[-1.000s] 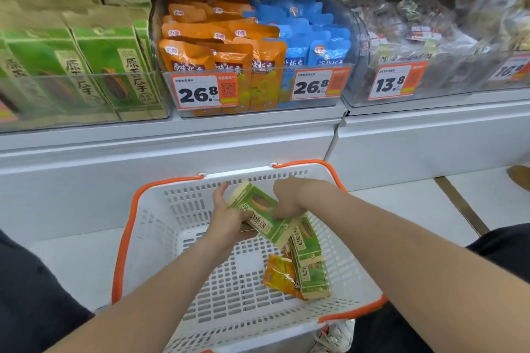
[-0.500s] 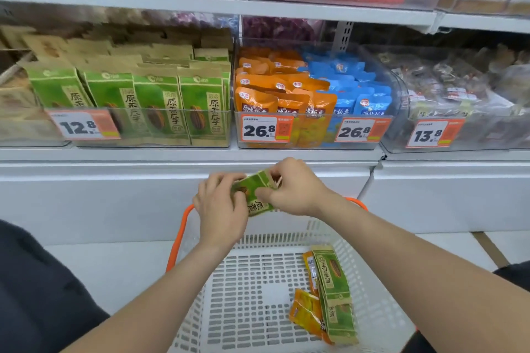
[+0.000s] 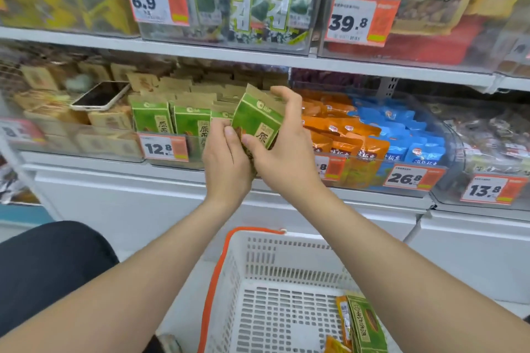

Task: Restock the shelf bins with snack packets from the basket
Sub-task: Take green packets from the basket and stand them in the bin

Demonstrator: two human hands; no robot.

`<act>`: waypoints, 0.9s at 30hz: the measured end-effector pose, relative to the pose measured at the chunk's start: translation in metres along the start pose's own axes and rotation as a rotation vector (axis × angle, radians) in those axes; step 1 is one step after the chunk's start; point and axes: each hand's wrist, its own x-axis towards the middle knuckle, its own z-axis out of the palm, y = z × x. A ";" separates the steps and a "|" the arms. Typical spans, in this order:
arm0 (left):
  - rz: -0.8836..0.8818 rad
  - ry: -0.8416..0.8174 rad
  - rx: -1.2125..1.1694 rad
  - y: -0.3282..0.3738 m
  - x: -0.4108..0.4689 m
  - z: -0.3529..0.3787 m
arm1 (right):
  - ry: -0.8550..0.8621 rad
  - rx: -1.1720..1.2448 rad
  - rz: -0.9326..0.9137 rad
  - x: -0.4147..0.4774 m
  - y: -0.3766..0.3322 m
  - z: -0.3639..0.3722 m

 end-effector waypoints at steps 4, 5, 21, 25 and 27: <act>0.057 0.004 0.152 -0.002 0.057 -0.024 | 0.007 0.015 -0.083 0.029 -0.020 0.012; 0.061 0.006 0.177 -0.003 0.072 -0.031 | 0.009 0.032 -0.094 0.037 -0.023 0.014; 0.080 -0.285 0.788 -0.053 0.141 -0.088 | -0.031 0.055 -0.076 0.083 -0.012 0.081; 0.164 -0.261 0.672 -0.060 0.147 -0.093 | -0.133 0.021 -0.077 0.088 -0.003 0.087; 0.186 -0.247 0.652 -0.060 0.148 -0.093 | -0.216 -0.079 -0.106 0.090 -0.002 0.090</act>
